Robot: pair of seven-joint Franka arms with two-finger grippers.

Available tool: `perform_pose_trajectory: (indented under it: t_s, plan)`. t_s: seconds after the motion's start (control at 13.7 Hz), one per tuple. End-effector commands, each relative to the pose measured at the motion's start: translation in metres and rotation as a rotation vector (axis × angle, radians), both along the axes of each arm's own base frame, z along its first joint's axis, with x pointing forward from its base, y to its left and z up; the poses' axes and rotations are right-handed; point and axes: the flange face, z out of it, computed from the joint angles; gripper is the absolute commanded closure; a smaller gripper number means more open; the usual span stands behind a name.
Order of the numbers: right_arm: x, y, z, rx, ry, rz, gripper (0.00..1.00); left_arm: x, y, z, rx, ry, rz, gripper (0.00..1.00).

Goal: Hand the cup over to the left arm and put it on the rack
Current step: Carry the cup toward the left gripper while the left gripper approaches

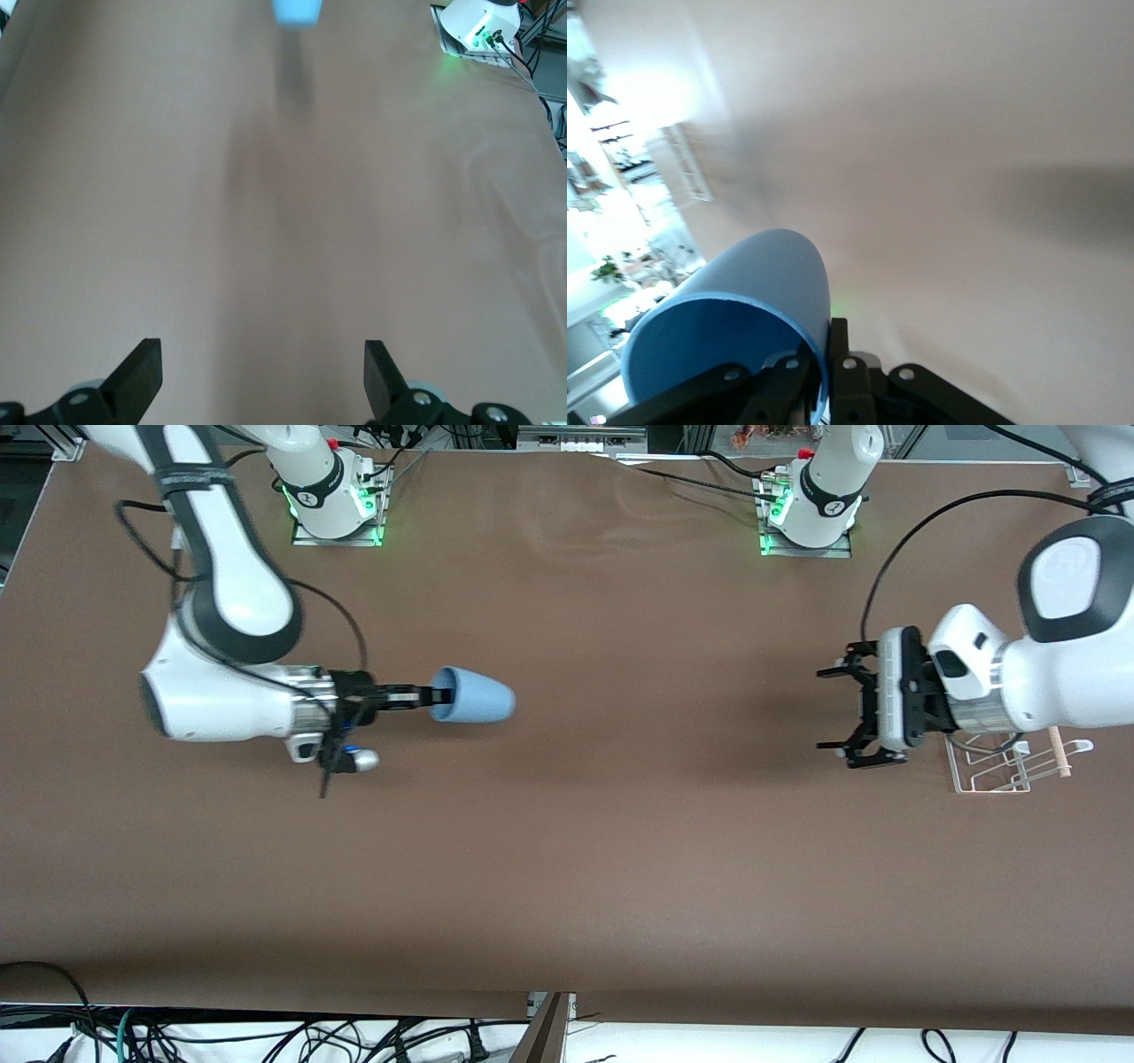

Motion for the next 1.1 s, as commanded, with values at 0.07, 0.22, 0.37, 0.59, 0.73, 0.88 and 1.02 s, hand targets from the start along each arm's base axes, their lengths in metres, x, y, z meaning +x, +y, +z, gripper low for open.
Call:
perform_pose_trajectory:
  t_s: [0.07,0.22,0.37,0.59,0.73,0.88,1.02]
  plan:
    - [-0.009,0.088,0.013,0.087,-0.02,-0.152,1.0,-0.014,-0.045,0.013,-0.018,-0.108,-0.061,0.0]
    - [-0.011,0.13,0.023,0.115,-0.056,-0.188,1.0,-0.021,-0.073,0.005,-0.012,-0.124,-0.09,0.0]
    - [-0.018,0.163,0.027,0.117,-0.056,-0.201,1.0,-0.027,-0.096,0.003,-0.015,-0.14,-0.112,0.0]
    - [-0.026,0.194,0.042,0.125,-0.043,-0.251,1.0,-0.039,-0.113,-0.002,-0.013,-0.179,-0.107,0.0]
    - [-0.024,0.204,0.049,0.136,-0.042,-0.268,1.0,-0.046,-0.126,-0.003,-0.015,-0.191,-0.111,0.0]
    - [-0.024,0.21,0.051,0.141,-0.058,-0.276,1.0,-0.051,-0.14,-0.014,-0.015,-0.212,-0.1,0.0]
    - [-0.03,0.219,0.051,0.141,-0.074,-0.284,1.0,-0.055,-0.15,-0.017,-0.017,-0.223,-0.084,0.0]
